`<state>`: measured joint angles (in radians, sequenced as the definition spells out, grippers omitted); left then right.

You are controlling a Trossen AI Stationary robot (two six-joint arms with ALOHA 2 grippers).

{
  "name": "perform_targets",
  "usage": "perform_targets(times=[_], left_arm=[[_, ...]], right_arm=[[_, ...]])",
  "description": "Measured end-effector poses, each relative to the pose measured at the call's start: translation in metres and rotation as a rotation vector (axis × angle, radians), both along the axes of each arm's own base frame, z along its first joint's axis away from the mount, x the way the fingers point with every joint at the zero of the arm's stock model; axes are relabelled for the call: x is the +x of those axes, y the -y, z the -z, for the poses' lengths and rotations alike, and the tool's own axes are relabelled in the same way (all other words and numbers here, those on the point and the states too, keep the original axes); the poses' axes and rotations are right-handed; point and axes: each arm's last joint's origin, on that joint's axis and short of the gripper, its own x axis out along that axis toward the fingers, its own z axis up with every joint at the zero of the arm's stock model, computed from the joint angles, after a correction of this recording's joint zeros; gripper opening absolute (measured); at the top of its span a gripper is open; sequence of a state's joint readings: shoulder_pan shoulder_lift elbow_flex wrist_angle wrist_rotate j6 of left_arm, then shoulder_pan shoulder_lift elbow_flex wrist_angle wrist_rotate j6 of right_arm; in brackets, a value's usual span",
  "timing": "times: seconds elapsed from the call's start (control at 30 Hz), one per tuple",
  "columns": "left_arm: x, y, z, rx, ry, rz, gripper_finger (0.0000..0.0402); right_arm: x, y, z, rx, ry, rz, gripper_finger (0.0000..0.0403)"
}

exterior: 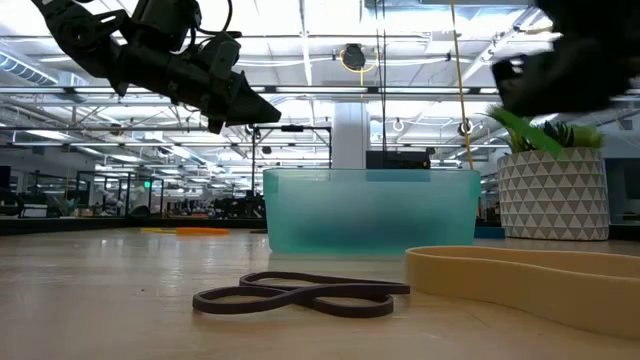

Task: Pick and place rubber bands into bin
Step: Put the green rubber band into the green bin

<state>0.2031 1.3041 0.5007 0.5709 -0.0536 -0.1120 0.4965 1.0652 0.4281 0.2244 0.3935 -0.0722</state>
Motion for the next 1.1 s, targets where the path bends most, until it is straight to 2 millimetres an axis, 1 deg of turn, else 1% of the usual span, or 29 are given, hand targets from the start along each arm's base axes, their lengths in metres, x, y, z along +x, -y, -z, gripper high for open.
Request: perform_targets(times=[0.13, 0.23, 0.3, 0.4, 0.47, 0.57, 0.73, 0.83, 0.93, 1.1], left_arm=[[0.0, 0.0, 0.0, 0.0, 0.0, 0.0, 0.0042], [0.0, 0.0, 0.0, 0.0, 0.0, 0.0, 0.0042], [0.0, 0.0, 0.0, 0.0, 0.0, 0.0, 0.0042], [0.0, 0.0, 0.0, 0.0, 0.0, 0.0, 0.0042], [0.0, 0.0, 0.0, 0.0, 0.0, 0.0, 0.0042], [0.0, 0.0, 0.0, 0.0, 0.0, 0.0, 0.0042], [0.0, 0.0, 0.0, 0.0, -0.001, 0.0, 0.0042], [0.0, 0.0, 0.0, 0.0, -0.002, 0.0, 0.0042], [0.0, 0.0, 0.0, 0.0, -0.002, 0.0, 0.0042], [0.0, 0.0, 0.001, -0.001, -0.008, 0.0, 0.0042]], right_arm=[[0.013, 0.016, -0.024, -0.07, 0.082, 0.047, 0.0], [0.025, 0.022, -0.041, -0.123, 0.118, -0.003, 0.0], [0.035, 0.026, -0.051, -0.137, 0.111, -0.021, 0.0], [0.05, 0.033, -0.058, -0.145, 0.051, 0.014, 0.0], [0.061, 0.038, -0.059, -0.135, 0.012, 0.049, 0.0], [0.075, 0.043, -0.049, -0.131, -0.052, 0.087, 0.0], [0.09, 0.05, -0.02, -0.148, -0.168, 0.118, 0.0], [0.096, 0.051, -0.002, -0.145, -0.233, 0.132, 0.0], [0.102, 0.051, 0.011, -0.15, -0.269, 0.135, 0.0], [0.106, 0.05, 0.028, -0.16, -0.317, 0.133, 0.0]])
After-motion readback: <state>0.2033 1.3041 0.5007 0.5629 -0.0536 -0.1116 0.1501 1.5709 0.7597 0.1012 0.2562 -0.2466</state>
